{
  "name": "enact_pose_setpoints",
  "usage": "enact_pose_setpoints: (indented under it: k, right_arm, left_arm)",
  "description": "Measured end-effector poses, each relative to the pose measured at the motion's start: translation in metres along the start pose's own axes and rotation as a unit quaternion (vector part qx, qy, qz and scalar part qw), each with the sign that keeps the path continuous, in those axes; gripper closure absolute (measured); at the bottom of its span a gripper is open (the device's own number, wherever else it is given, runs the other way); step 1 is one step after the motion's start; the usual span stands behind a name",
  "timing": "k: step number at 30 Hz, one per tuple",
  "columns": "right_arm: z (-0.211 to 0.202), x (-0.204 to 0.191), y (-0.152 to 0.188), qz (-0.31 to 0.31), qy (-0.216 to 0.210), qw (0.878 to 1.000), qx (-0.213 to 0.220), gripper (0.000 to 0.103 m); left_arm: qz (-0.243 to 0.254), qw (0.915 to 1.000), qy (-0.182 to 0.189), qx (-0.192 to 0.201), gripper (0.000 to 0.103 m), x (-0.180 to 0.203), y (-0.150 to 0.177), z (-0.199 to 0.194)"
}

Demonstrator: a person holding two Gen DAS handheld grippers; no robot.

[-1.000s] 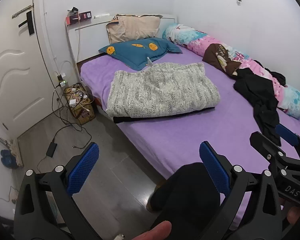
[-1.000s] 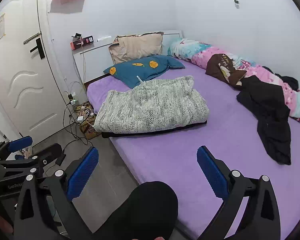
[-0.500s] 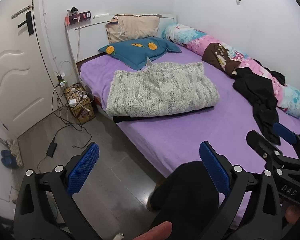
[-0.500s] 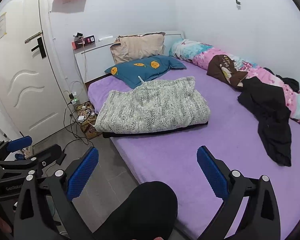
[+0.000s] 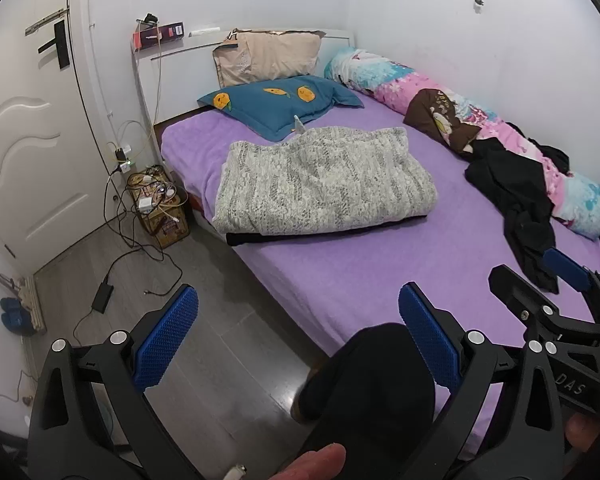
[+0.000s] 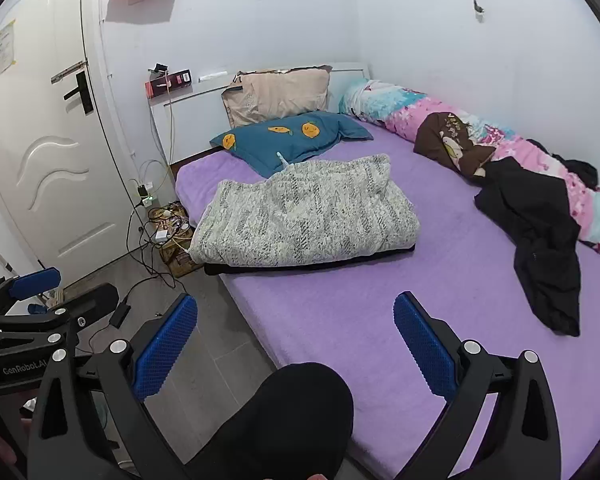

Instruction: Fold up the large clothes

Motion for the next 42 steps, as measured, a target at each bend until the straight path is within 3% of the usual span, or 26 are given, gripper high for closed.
enact_pose_setpoints:
  k: [15, 42]
  right_arm:
    - [-0.0005, -0.0044, 0.0005, -0.002, -0.002, 1.0, 0.0, 0.006]
    - [-0.0016, -0.0027, -0.0042, -0.001, 0.002, 1.0, 0.001, 0.006]
  left_arm:
    - [0.005, 0.9999, -0.015, 0.003, 0.006, -0.0054, 0.0016, -0.0044]
    - [0.003, 1.0, -0.007, 0.003, 0.006, 0.0012, 0.004, -0.0055]
Point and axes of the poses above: each gripper's, at about its wrist camera, not at the fingertips, and z roughly the way its jaws point, x to its right, y to its underside, the point moved 10 cm from there along z, roughly the way its jaws point, and after that the axes turned 7 degrees about y, right-handed, at the moved point
